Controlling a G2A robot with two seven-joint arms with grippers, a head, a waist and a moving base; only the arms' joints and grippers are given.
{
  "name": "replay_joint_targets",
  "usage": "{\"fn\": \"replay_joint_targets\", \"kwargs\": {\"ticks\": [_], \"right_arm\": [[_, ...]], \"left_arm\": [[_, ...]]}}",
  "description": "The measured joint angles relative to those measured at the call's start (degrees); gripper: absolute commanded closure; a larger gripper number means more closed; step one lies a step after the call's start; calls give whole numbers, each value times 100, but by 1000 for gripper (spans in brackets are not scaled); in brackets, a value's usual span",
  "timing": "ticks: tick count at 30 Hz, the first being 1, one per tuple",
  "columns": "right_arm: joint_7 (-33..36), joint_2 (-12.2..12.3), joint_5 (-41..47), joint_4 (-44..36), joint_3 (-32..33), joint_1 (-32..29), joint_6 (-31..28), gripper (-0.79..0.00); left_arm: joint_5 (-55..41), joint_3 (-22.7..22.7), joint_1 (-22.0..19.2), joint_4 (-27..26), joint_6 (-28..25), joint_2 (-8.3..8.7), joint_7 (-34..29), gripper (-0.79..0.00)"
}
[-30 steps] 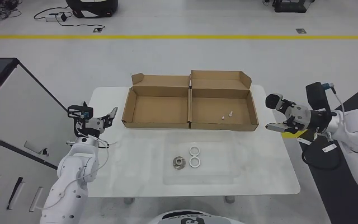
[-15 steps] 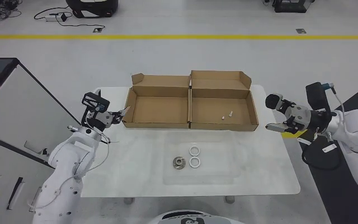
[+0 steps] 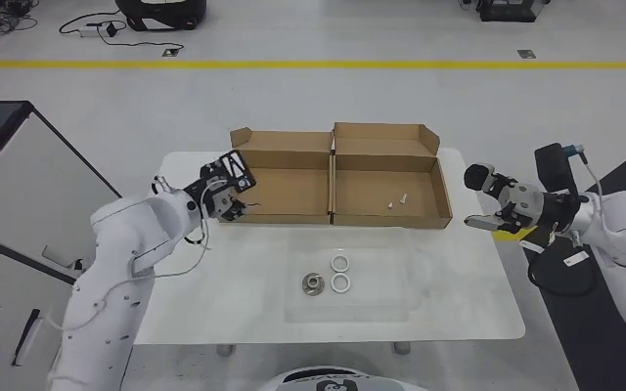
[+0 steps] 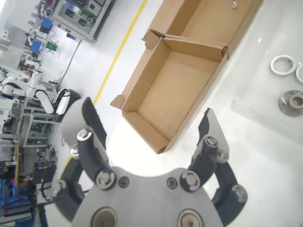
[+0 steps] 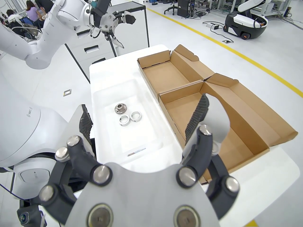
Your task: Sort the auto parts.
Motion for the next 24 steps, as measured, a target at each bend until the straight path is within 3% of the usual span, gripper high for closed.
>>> {"fn": "replay_joint_targets", "kwargs": {"ticks": [6, 11, 24], "right_arm": [[0, 0, 0, 0, 0, 0, 0, -785], [0, 0, 0, 0, 0, 0, 0, -785], [0, 0, 0, 0, 0, 0, 0, -785]], "left_arm": [[-293, 775, -828, 237, -381, -32, -875, -785], [-364, 1438, -1458, 666, -323, 4, -997, -785], [-645, 3211, -3032, 1388, -200, 407, -1122, -785]]}}
